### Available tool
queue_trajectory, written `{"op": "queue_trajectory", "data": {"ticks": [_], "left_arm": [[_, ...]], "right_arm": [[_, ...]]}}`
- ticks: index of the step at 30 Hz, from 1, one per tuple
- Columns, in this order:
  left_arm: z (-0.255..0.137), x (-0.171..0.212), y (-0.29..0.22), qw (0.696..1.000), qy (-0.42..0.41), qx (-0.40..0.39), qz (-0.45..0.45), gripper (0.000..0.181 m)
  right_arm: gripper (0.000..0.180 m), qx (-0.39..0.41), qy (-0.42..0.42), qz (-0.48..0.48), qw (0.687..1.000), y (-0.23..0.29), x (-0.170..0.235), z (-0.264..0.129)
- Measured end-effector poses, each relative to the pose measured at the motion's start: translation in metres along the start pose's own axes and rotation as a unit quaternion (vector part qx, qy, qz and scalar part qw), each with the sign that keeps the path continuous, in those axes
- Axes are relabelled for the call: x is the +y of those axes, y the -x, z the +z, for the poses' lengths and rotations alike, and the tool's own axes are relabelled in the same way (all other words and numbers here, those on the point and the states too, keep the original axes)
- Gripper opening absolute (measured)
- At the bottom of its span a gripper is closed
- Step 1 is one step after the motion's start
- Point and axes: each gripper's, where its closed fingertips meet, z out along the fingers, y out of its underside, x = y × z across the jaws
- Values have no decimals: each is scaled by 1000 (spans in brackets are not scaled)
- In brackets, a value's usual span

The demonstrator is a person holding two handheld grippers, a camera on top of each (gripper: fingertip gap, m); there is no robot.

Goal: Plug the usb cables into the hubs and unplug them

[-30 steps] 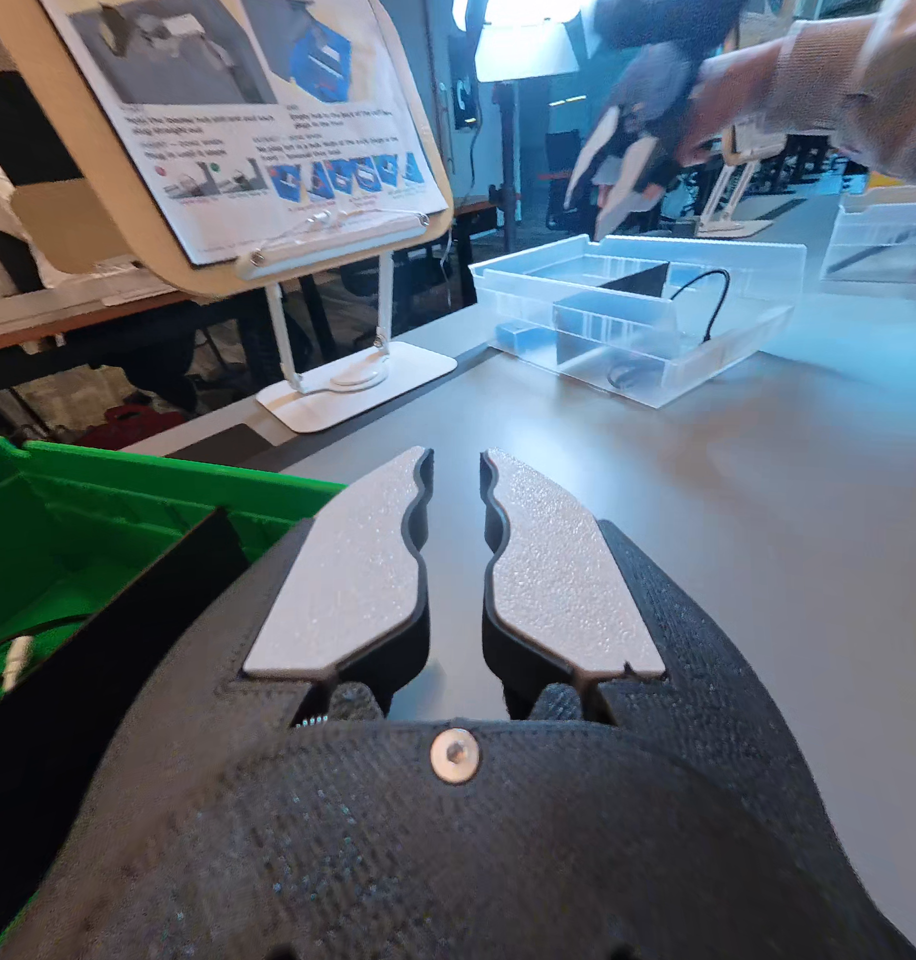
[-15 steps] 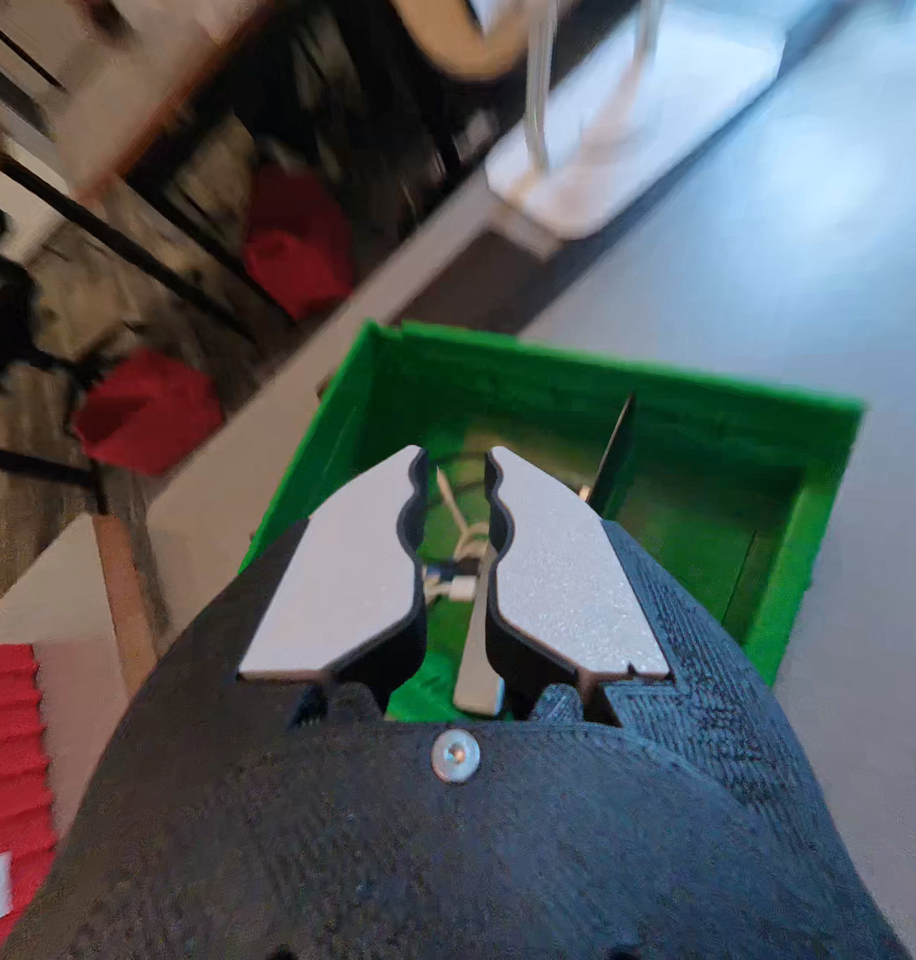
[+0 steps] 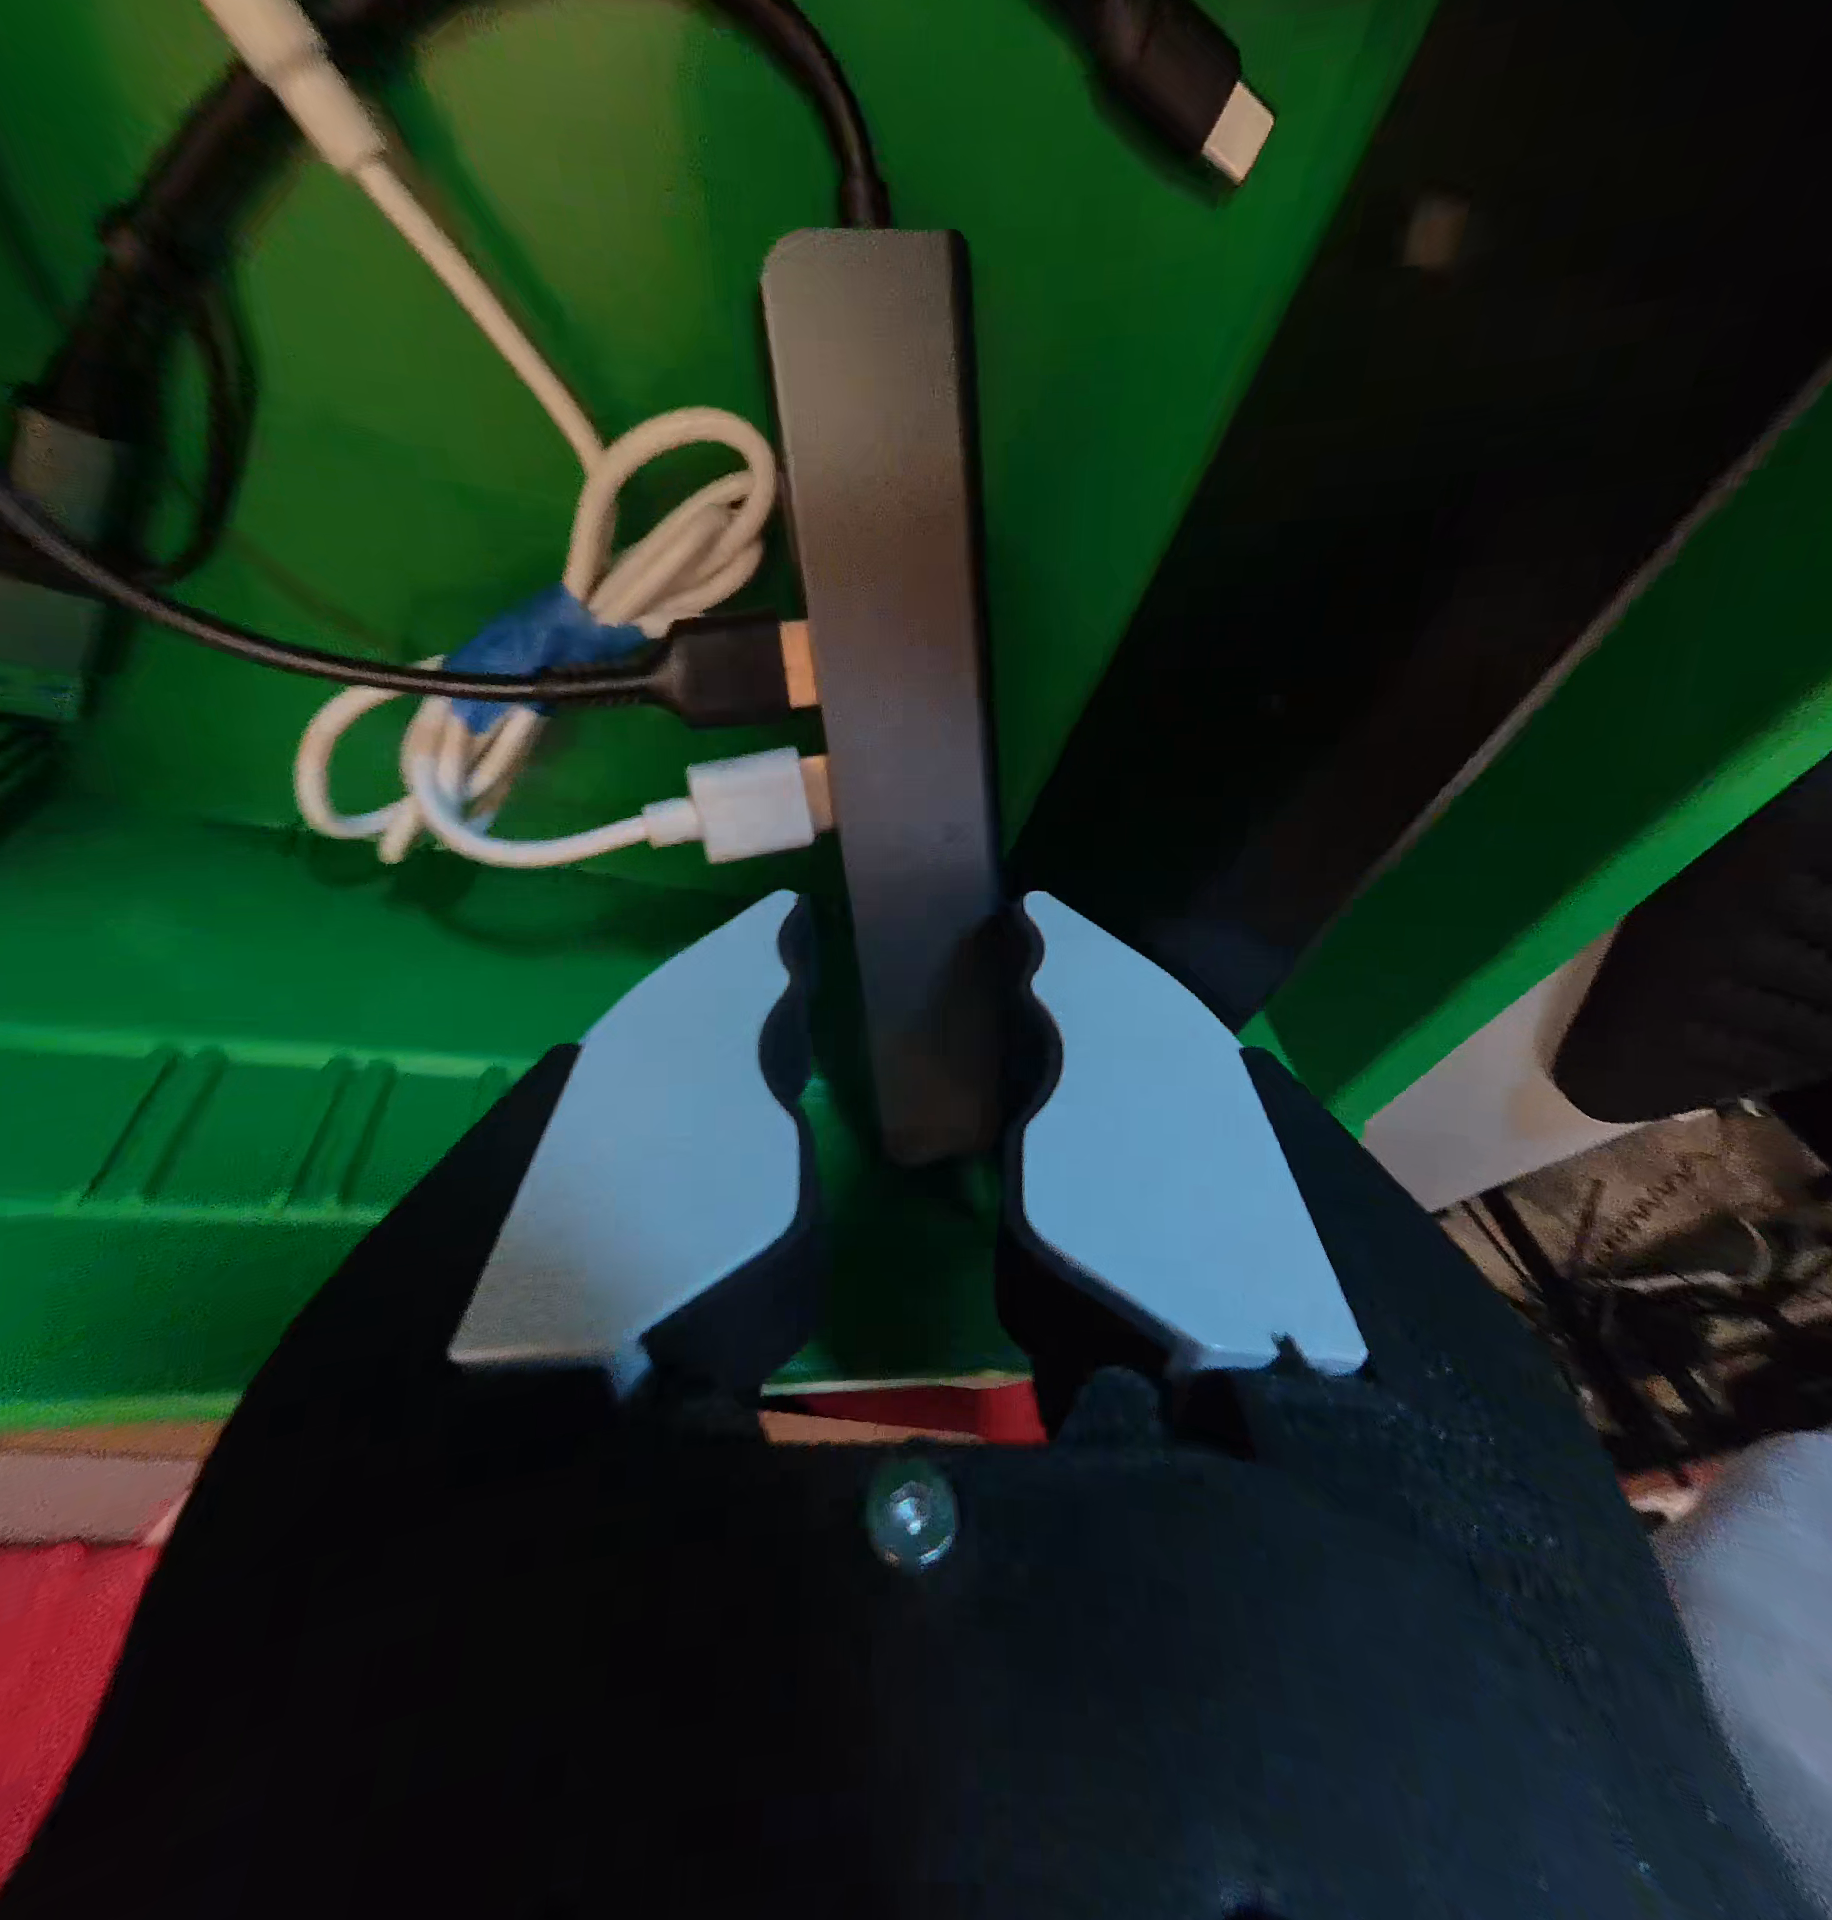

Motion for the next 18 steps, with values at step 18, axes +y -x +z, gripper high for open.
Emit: {"op": "queue_trajectory", "data": {"ticks": [18], "left_arm": [[-178,-22,-59,890,-241,-332,201,30]], "right_arm": [[33,12,-56,-3,998,10,-30,-1]]}}
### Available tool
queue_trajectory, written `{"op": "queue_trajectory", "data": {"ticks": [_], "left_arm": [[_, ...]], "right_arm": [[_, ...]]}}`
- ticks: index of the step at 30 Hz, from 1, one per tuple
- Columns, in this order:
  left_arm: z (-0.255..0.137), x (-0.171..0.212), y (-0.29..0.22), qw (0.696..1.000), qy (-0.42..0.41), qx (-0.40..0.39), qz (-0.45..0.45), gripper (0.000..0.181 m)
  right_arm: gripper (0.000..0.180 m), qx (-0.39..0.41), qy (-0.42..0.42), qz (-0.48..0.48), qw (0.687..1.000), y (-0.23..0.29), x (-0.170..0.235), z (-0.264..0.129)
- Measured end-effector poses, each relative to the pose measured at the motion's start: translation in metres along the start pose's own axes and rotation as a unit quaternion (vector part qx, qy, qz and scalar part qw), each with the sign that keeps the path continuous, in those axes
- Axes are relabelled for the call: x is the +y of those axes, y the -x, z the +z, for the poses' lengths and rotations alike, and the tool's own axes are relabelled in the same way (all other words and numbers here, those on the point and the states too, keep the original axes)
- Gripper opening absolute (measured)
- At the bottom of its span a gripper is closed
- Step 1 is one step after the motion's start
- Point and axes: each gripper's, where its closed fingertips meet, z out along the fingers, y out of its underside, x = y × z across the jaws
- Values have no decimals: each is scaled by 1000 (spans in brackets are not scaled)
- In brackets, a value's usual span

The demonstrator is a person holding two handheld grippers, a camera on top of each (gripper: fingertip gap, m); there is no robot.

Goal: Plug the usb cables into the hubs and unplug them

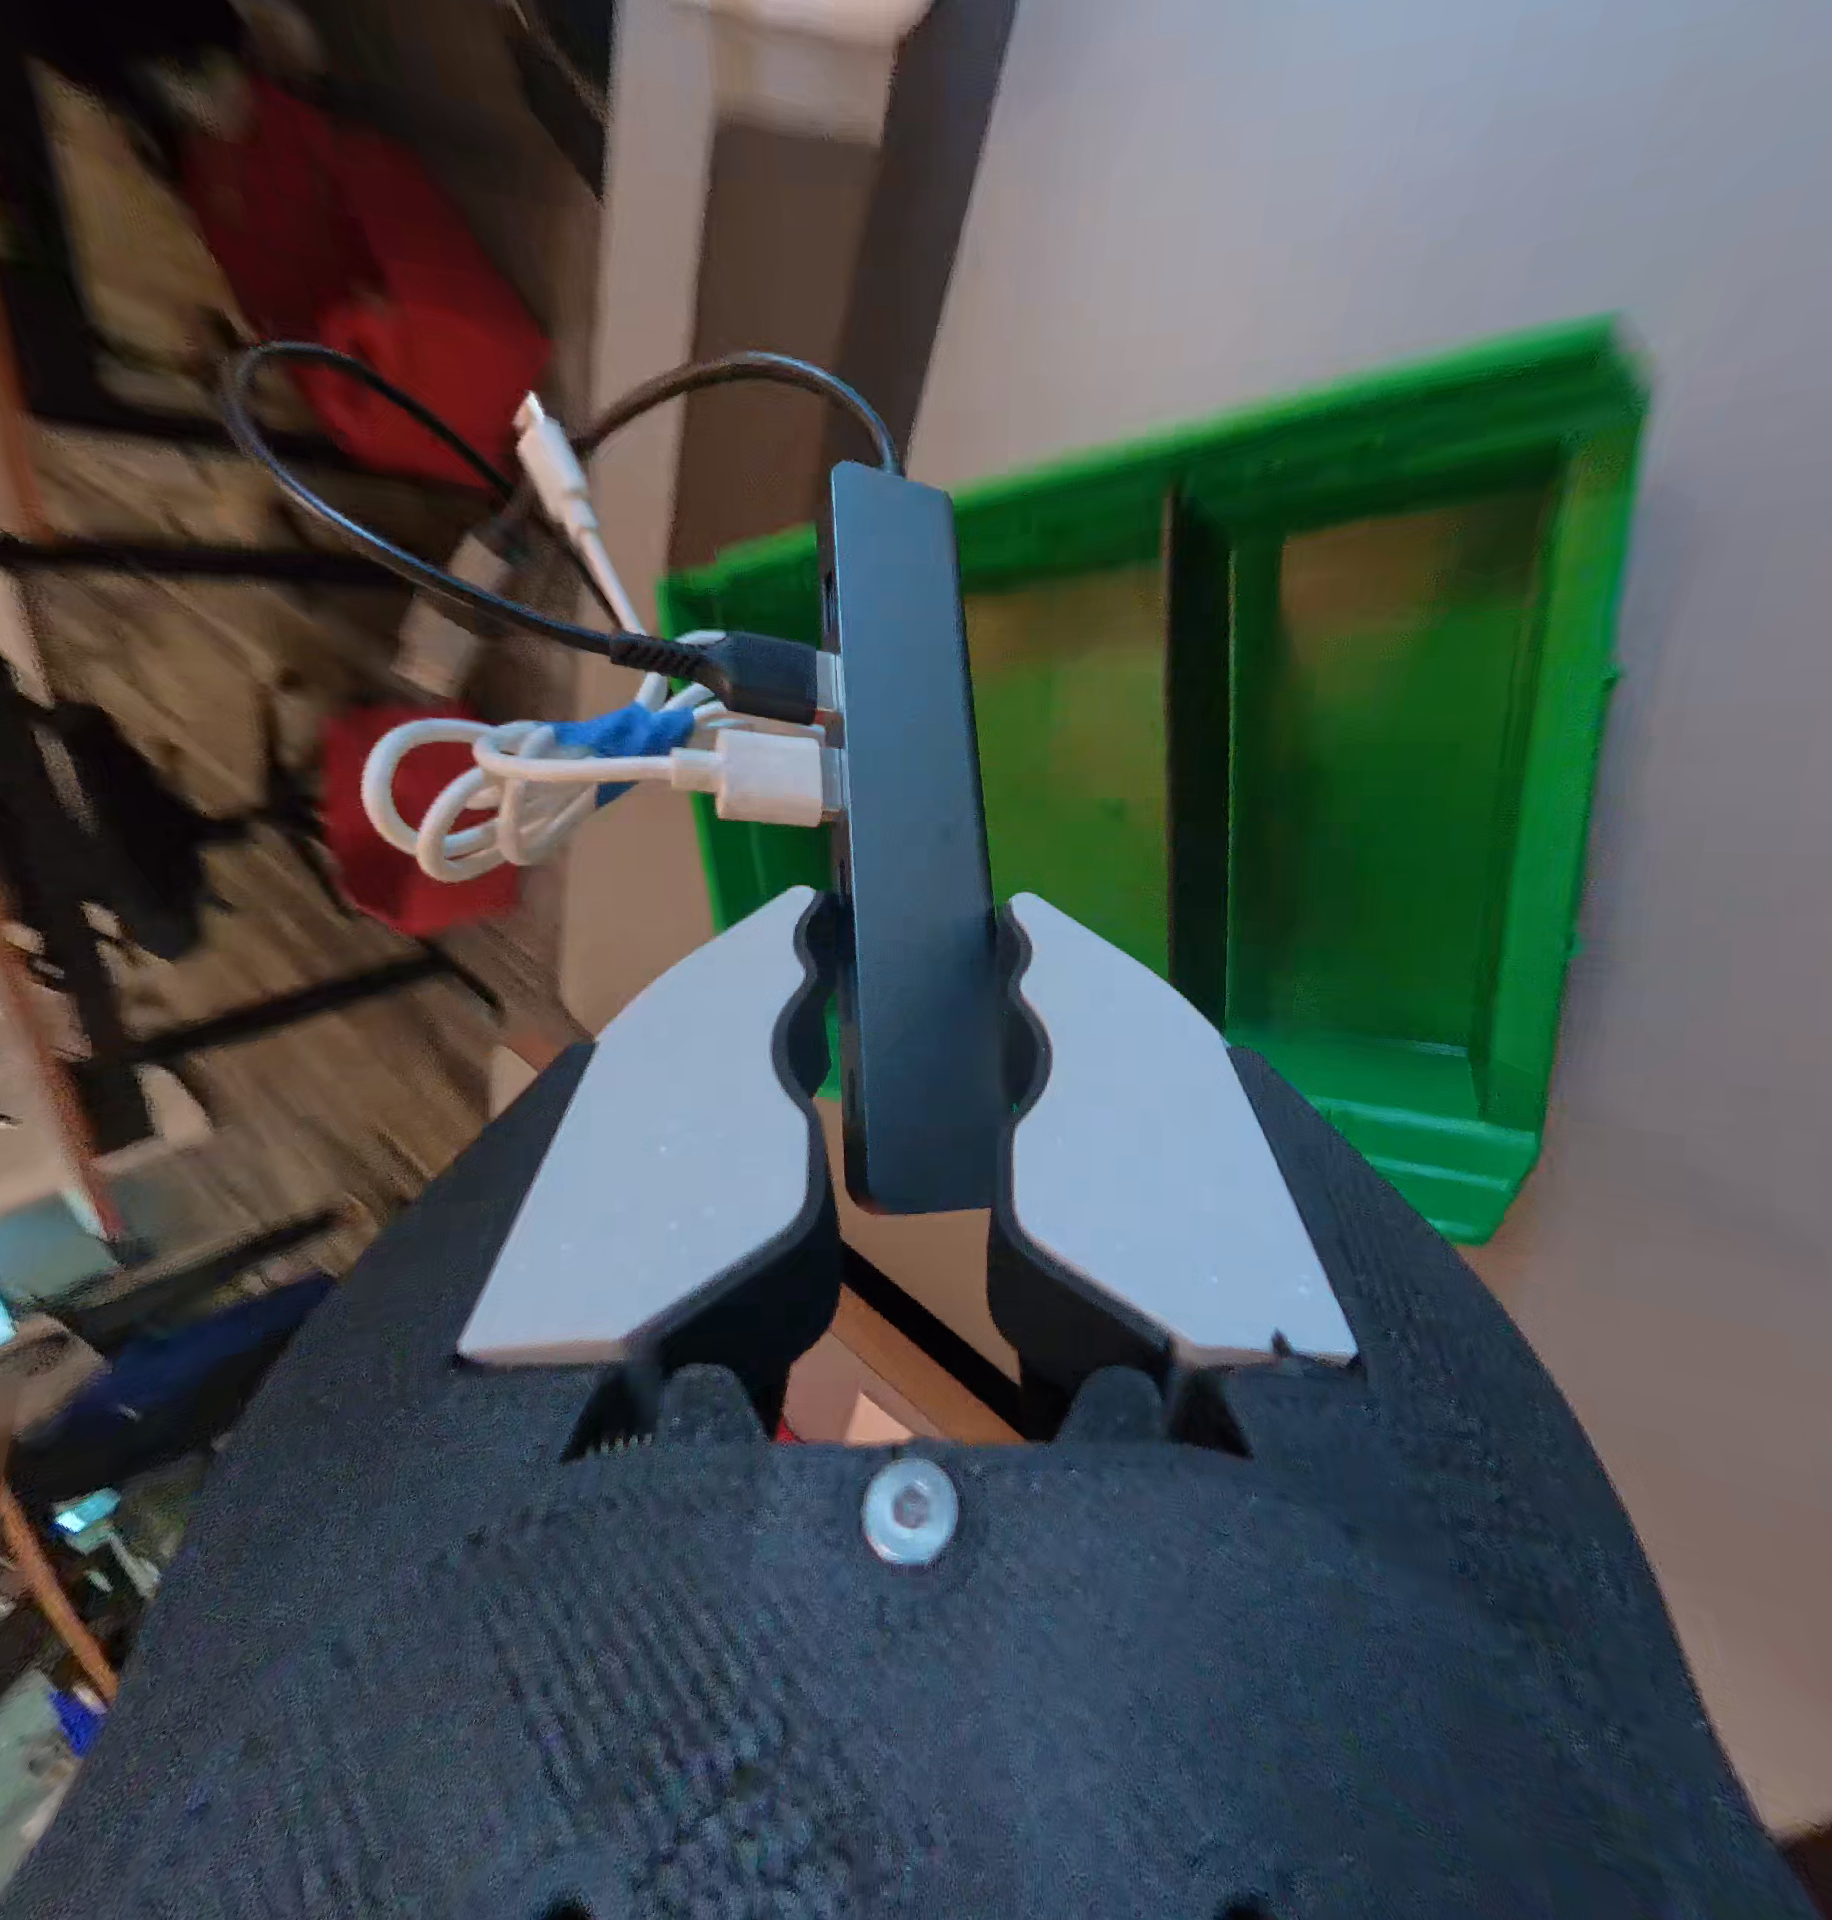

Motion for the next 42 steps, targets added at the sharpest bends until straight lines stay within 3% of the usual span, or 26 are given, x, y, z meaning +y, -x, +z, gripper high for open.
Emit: {"op": "queue_trajectory", "data": {"ticks": [4,7,12,15,16,17,18,22,24,27,30,32,35,37,38,39,42], "left_arm": [[-50,-71,-32,987,-111,-99,68,30],[-70,-130,-83,963,-203,-139,108,30],[-67,-211,-181,915,-357,-127,138,30],[-53,-241,-220,894,-407,-111,152,30],[-49,-248,-226,889,-420,-107,148,30],[-47,-252,-230,884,-437,-90,138,30],[-46,-256,-233,878,-457,-66,126,30],[-44,-264,-240,849,-523,22,73,30],[-52,-264,-239,820,-566,79,22,29],[-58,-258,-232,753,-621,190,-106,33],[-59,-255,-228,660,-652,293,-231,42],[-68,-260,-234,613,-666,332,-267,46],[-92,-274,-243,595,-701,299,-256,43],[-101,-277,-235,594,-719,242,-268,30],[-104,-275,-232,585,-726,236,-274,14],[-105,-273,-231,578,-729,244,-274,13],[-96,-264,-236,598,-712,266,-255,11]], "right_arm": [[34,-4,-34,-9,999,15,-33,16],[39,-16,-65,20,998,20,-56,34],[61,-62,-123,136,981,19,-71,62],[55,-81,-205,182,958,17,-77,57],[46,-62,-222,194,954,8,-74,53],[22,-56,-240,199,948,2,-71,46],[17,-87,-248,203,943,4,-69,41],[14,-141,-252,223,931,5,-64,31],[14,-164,-269,238,919,6,-65,28],[14,-163,-307,260,901,-1,-71,22],[14,-170,-358,282,874,-6,-84,9],[14,-163,-389,285,861,-7,-93,3],[14,-144,-398,267,866,5,-99,10],[14,-141,-385,252,877,19,-96,22],[14,-149,-373,244,883,28,-93,28],[15,-153,-354,232,893,35,-88,36],[15,-159,-301,223,914,43,-74,52]]}}
